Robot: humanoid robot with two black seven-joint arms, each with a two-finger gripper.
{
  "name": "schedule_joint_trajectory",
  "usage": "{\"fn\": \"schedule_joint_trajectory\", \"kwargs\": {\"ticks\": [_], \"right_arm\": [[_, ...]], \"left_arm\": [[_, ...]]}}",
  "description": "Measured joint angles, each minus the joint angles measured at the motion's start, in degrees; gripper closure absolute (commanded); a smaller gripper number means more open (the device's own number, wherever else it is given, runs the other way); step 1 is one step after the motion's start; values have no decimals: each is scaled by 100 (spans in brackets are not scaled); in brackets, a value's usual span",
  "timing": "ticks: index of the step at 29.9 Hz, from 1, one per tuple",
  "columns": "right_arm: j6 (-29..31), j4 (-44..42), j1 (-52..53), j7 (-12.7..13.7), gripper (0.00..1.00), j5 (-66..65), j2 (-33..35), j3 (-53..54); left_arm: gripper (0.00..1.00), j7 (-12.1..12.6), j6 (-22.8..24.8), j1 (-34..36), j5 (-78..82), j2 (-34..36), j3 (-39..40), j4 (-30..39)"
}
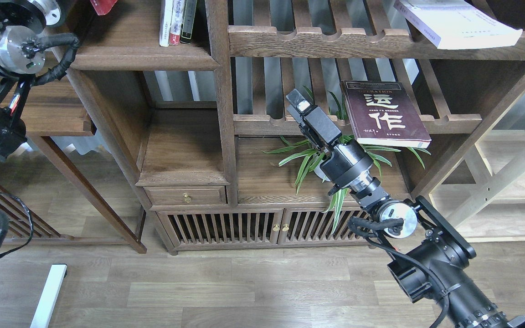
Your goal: Organize books on shelf
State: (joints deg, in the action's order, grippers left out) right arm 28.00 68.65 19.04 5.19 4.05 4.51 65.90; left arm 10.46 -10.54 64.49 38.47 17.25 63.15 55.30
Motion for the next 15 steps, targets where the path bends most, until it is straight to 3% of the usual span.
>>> {"fn": "schedule_joint_trajectory", "kwargs": {"ticks": [2, 15], "right_arm": [[0, 11, 3, 0, 16, 0, -4, 1], [0, 22, 69, -8, 16, 0, -106, 3]], "left_arm": [[92, -26, 1, 62, -27, -8, -35, -136], [96, -190, 7, 414, -195, -98, -494, -767]]}}
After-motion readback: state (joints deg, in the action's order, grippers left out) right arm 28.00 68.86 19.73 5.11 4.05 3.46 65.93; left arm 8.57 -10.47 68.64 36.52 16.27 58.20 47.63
